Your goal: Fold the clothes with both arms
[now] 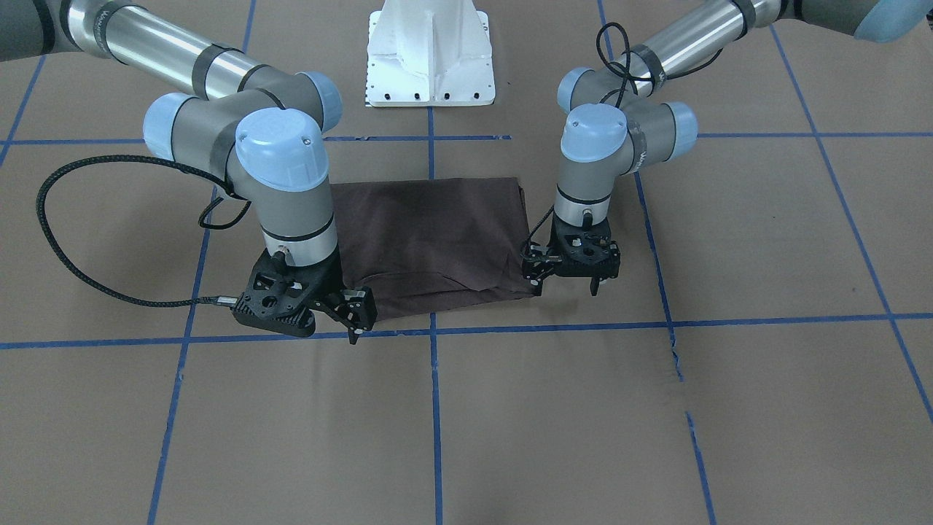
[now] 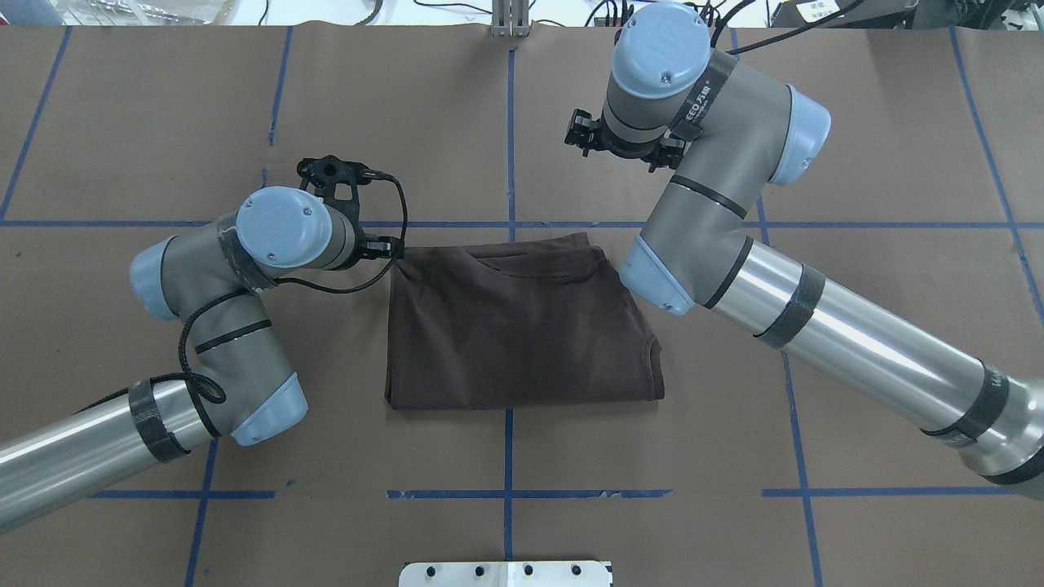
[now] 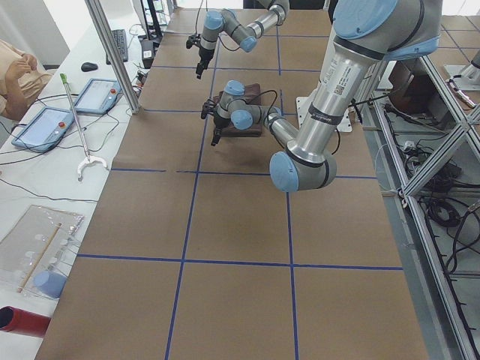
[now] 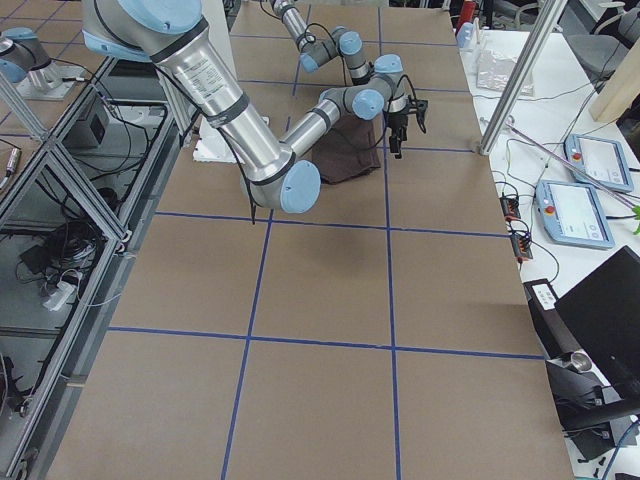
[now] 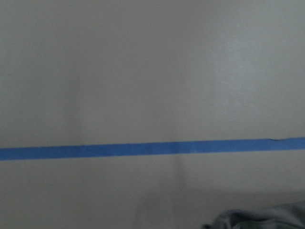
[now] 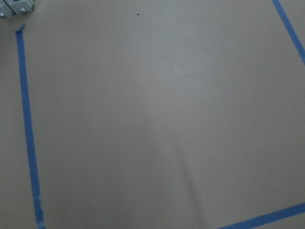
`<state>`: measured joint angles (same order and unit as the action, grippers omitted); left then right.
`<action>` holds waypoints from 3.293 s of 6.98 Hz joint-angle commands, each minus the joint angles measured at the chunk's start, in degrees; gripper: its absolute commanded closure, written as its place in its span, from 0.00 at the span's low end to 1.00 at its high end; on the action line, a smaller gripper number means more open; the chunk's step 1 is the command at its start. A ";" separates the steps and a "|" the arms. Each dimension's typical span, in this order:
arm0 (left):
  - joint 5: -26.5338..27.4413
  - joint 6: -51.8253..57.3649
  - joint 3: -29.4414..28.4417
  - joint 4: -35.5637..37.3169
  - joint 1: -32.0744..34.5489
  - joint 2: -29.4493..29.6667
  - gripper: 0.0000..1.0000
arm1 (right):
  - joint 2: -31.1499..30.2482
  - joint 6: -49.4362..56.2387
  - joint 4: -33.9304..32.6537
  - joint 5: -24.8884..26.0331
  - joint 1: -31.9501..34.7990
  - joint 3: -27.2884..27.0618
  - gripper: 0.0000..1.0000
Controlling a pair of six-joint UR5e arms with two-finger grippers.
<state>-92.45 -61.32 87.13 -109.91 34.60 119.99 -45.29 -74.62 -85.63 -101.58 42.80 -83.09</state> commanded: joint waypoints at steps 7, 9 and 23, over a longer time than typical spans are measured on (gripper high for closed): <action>-6.32 7.26 21.62 6.50 4.41 -8.96 0.00 | -14.95 15.78 -0.41 -7.30 5.00 -15.91 0.00; -8.87 11.98 35.94 16.54 6.60 -16.14 0.00 | -29.35 28.58 -1.72 -15.01 12.26 -27.08 0.00; -38.15 74.41 17.81 20.28 57.15 -40.09 0.00 | -65.63 72.25 -0.41 -29.28 45.00 -24.14 0.00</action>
<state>-130.52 13.19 104.86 -88.39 91.90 79.73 -111.10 -1.75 -86.12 -131.21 87.80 -106.87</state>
